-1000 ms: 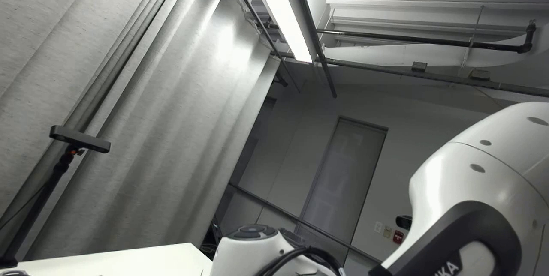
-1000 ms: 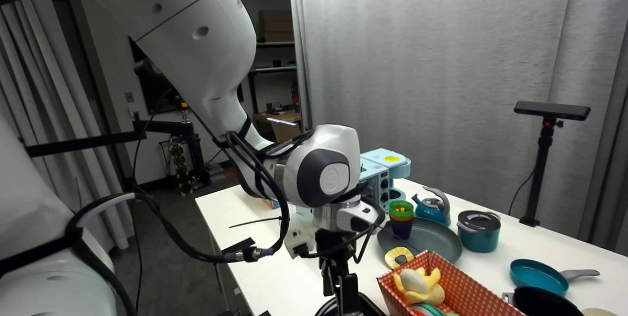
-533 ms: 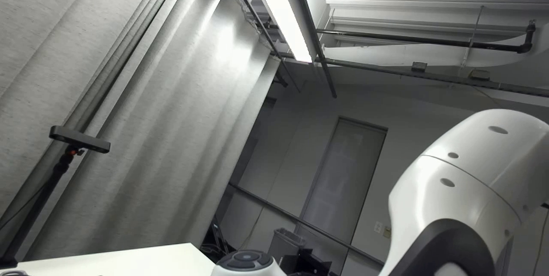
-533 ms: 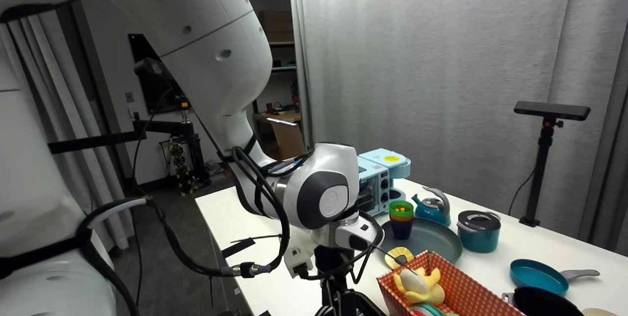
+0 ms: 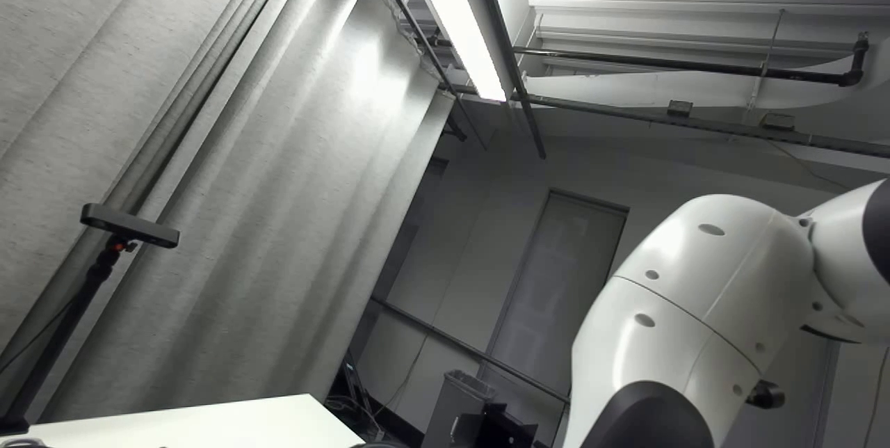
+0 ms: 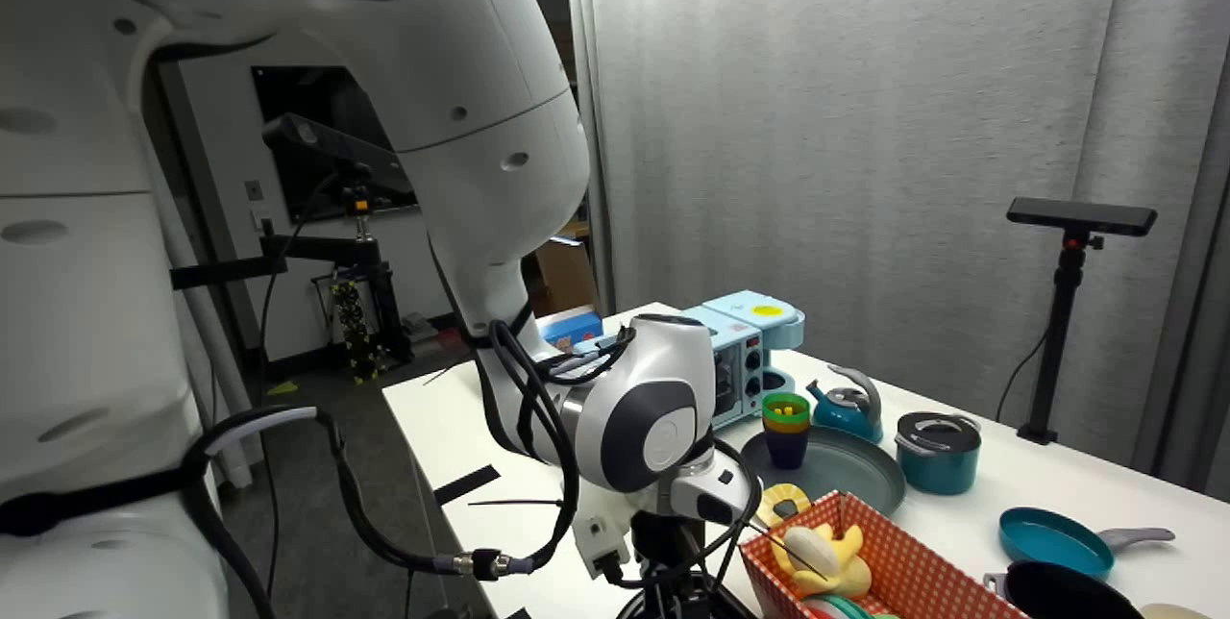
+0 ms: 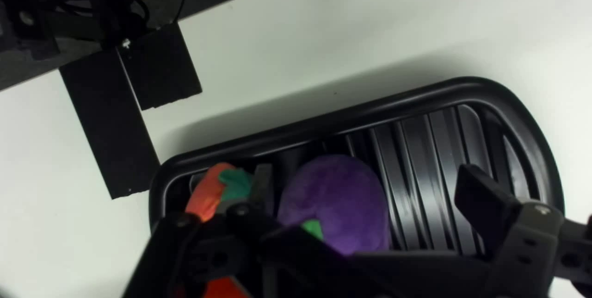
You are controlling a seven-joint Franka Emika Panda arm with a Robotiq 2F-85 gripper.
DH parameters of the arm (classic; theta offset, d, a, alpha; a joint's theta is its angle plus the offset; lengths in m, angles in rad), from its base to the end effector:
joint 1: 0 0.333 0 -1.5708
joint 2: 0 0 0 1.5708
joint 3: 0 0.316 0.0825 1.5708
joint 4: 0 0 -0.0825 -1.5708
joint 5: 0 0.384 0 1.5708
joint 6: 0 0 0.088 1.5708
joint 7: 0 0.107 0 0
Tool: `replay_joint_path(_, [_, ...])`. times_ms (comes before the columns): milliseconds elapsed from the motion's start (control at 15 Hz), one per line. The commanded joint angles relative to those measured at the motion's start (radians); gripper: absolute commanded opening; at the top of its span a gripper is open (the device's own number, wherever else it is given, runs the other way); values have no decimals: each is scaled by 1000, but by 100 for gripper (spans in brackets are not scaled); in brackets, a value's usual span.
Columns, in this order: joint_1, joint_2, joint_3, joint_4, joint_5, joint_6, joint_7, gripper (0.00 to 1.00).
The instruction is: Remove the plush toys from the black tray and place them in the basket
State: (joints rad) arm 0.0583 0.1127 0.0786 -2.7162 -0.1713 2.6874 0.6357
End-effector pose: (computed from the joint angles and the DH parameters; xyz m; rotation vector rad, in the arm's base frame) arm 0.3813 0.0592 0.1794 2.9896 -0.5123 -0.1654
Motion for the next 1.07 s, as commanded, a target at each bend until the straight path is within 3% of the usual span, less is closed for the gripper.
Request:
replay_joint_path(0, [31,86,-61,61,-50,57,25,99])
replay_joint_path(333, [70,163,-143,129,-88,91,29,97])
replay_joint_path(467, [86,183,-169,143,-82,90,29,72])
replay_joint_path(600, [101,192,-188,155,-75,79,26,63])
replay_joint_path(1000, [137,151,-214,165,-75,33,37,18])
